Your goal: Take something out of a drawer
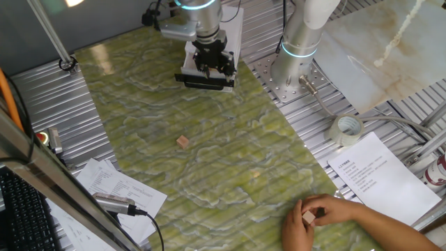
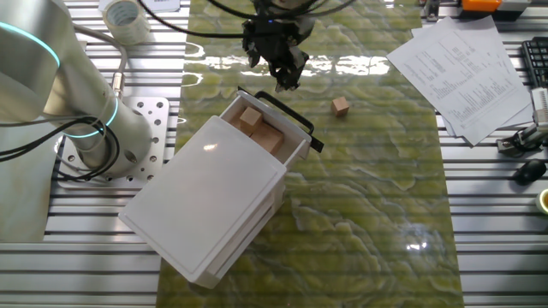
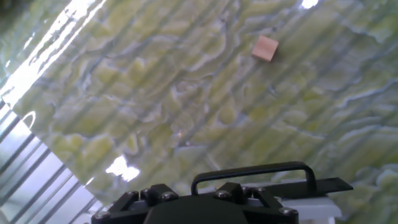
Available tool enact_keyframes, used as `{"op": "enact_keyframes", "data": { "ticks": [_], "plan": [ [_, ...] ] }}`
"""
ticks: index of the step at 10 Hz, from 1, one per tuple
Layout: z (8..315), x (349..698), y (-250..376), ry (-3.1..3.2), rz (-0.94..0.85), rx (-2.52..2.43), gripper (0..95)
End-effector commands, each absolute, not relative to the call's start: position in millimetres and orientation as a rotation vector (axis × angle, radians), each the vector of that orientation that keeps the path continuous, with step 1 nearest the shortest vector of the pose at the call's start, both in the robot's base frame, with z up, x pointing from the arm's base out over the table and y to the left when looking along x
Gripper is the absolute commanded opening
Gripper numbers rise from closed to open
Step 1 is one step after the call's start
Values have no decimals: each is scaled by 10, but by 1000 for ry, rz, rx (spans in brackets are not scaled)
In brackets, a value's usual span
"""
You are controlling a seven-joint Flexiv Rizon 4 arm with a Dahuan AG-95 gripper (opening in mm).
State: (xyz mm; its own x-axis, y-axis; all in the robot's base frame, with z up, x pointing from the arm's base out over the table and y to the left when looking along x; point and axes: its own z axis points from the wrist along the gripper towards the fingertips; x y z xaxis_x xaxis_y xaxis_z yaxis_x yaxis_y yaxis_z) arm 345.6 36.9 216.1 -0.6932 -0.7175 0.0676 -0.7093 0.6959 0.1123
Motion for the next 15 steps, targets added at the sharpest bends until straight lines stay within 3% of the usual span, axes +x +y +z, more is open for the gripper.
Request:
{"op": "enact_keyframes", "data": {
  "ticks": [1, 15],
  "plan": [
    [2166, 3474, 425, -2787, -114, 1186, 570],
    [2171, 3463, 508, -2803, -147, 1178, 570]
  ]
}}
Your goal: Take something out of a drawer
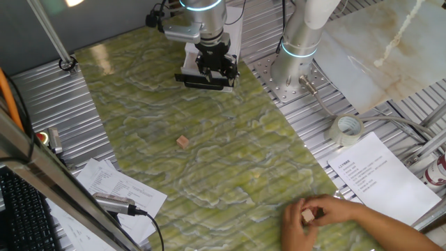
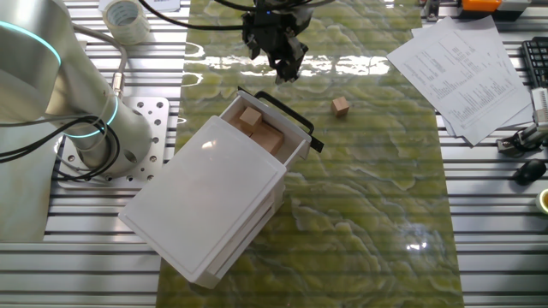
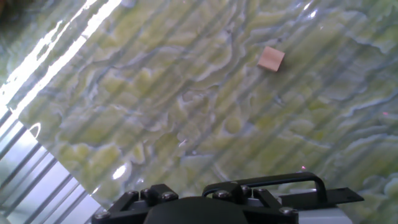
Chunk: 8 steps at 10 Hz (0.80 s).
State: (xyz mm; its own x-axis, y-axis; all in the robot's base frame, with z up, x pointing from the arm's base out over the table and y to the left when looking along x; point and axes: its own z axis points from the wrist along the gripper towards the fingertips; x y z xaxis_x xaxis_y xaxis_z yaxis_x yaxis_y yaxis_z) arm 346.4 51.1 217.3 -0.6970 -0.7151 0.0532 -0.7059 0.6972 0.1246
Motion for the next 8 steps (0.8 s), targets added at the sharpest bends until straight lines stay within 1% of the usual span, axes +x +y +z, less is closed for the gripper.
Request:
{"op": "enact_keyframes", "data": {
  "ticks": [1, 8],
  "plan": [
    [2171, 3463, 508, -2801, -149, 1183, 570],
    [2171, 3463, 509, -2796, -152, 1204, 570]
  ]
}}
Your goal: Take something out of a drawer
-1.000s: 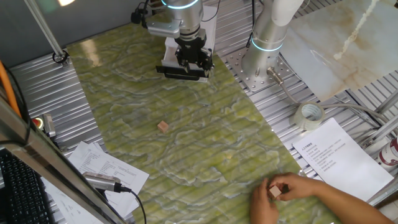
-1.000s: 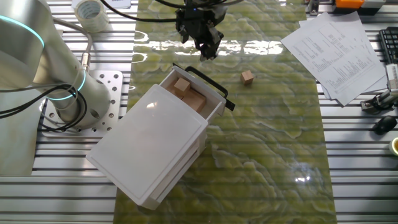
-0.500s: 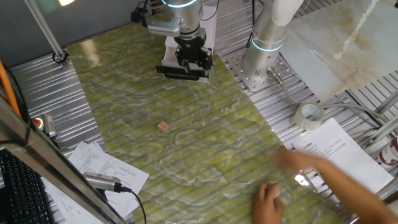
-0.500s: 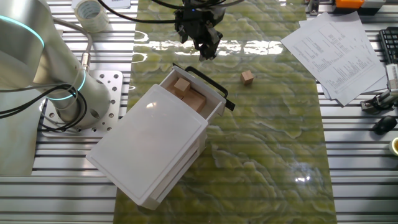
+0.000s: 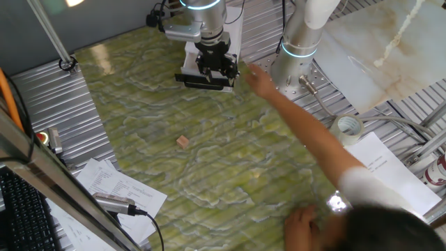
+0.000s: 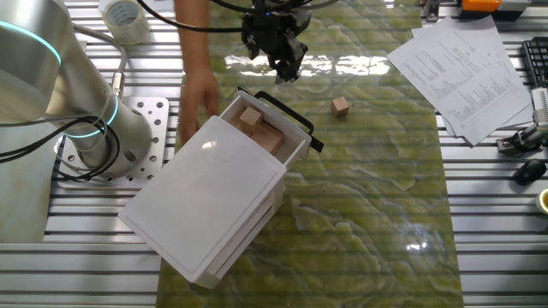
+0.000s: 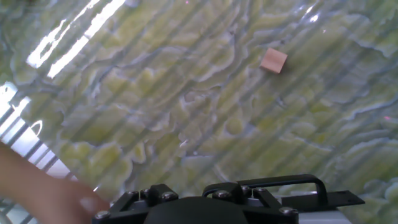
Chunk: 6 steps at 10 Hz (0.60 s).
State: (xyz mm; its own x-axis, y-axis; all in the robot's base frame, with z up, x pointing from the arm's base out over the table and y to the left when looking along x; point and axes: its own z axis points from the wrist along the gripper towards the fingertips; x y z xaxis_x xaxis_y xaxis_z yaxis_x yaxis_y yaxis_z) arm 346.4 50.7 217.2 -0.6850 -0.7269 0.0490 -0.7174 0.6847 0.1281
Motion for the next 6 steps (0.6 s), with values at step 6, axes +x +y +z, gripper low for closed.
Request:
{"op": "enact_keyframes", "data": {
  "ticks": [6],
  "plan": [
    [2171, 3463, 509, -2795, -160, 1205, 380]
  ]
}}
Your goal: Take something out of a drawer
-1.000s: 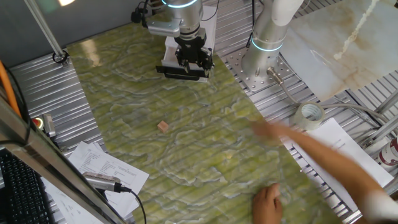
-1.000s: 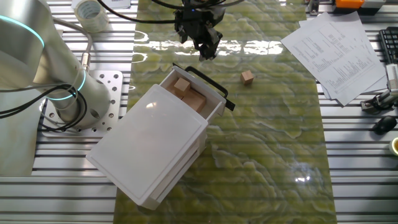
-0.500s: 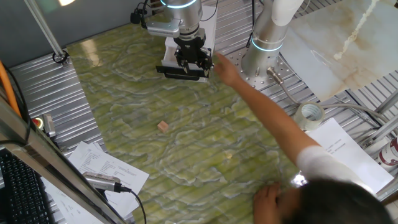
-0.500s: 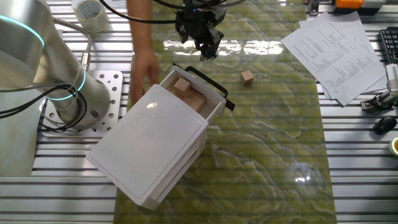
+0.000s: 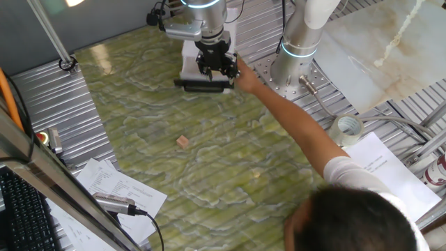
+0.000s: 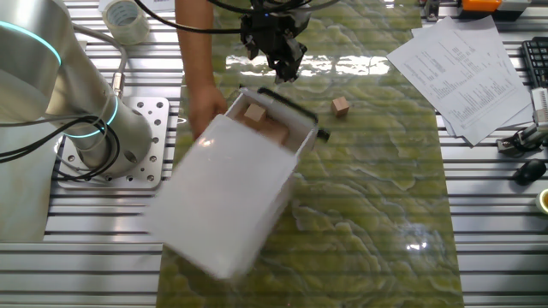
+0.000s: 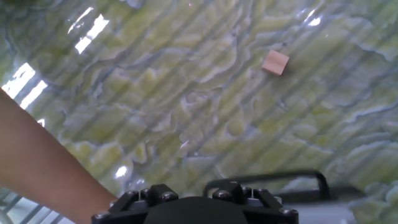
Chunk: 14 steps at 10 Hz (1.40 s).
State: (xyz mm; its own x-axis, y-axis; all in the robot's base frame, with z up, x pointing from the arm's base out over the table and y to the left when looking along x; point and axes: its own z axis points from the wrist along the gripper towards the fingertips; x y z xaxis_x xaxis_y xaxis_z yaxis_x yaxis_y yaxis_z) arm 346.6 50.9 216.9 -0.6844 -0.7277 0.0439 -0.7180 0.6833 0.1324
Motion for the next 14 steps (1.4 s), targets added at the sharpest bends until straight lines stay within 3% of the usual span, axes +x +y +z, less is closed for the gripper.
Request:
{"op": "enact_keyframes", "data": {
  "ticks": [1, 7, 8, 14],
  "plan": [
    [2171, 3463, 509, -2793, -160, 1212, 380],
    [2153, 3475, 420, -2746, -125, 1337, 380],
    [2139, 3482, 358, -2722, -121, 1400, 570],
    [2093, 3500, -53, -2669, -83, 1565, 570]
  ]
}}
